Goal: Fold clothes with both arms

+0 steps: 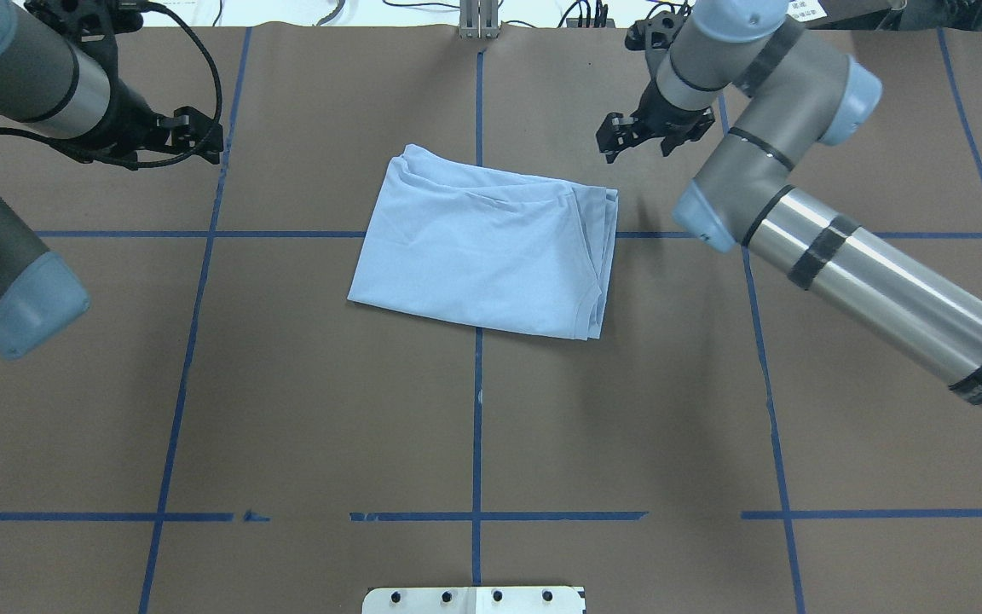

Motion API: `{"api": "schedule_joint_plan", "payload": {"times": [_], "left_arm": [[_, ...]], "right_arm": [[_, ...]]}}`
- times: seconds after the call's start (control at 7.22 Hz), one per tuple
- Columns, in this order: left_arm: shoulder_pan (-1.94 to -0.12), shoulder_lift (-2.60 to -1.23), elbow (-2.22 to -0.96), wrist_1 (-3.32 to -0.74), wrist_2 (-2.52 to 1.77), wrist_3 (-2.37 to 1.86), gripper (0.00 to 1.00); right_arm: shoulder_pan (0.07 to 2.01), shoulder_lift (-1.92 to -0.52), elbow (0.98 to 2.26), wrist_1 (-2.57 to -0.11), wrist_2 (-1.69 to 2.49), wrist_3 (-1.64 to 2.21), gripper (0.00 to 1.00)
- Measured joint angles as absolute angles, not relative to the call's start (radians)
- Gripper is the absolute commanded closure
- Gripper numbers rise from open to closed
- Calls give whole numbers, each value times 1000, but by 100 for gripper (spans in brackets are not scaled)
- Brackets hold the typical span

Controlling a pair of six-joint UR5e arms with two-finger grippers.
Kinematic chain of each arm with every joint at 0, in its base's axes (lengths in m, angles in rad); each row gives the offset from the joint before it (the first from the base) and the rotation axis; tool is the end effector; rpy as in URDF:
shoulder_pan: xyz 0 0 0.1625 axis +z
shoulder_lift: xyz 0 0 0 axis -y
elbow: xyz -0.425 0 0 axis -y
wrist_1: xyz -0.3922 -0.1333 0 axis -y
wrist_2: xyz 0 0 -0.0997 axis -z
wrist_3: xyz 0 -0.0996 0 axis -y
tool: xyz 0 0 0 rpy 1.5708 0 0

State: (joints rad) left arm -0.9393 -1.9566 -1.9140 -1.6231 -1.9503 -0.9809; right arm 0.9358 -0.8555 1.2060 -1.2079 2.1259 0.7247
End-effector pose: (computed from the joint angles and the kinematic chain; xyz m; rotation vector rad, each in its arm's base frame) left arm 0.2695 -0.5318 0.2905 0.2746 0.8064 -0.1798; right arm -0.3964 -0.6742 0.3474 0.2061 -0.8488 -0.1140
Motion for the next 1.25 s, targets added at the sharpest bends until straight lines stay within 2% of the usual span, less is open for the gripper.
{"api": "schedule_joint_plan", "payload": {"times": [0.14,0.42,0.55,0.69,0.97,1.25], "left_arm": [[-966,-1895,-1952,-1627,-1980,-922,0],[-1103,-1716,-2048,-1630,-2087,-690,0],[-1215,-1634,-2058,-1630,-2141,-501,0],[-1343,-1574,-2029,-1627,-2192,-286,0],[-1557,-1522,-1876,-1630,-2245,79,0],[-1641,-1477,-1799,-1631,-2300,186,0]], "right_arm": [[1009,-940,1317,-1294,2179,641,0],[1138,-1147,1635,-1568,2246,432,0],[1196,-1239,1778,-1715,2255,313,0],[1267,-1311,1868,-1826,2264,184,0],[1419,-1420,1898,-1920,2309,-94,0],[1512,-1511,1872,-1933,2333,-264,0]]}}
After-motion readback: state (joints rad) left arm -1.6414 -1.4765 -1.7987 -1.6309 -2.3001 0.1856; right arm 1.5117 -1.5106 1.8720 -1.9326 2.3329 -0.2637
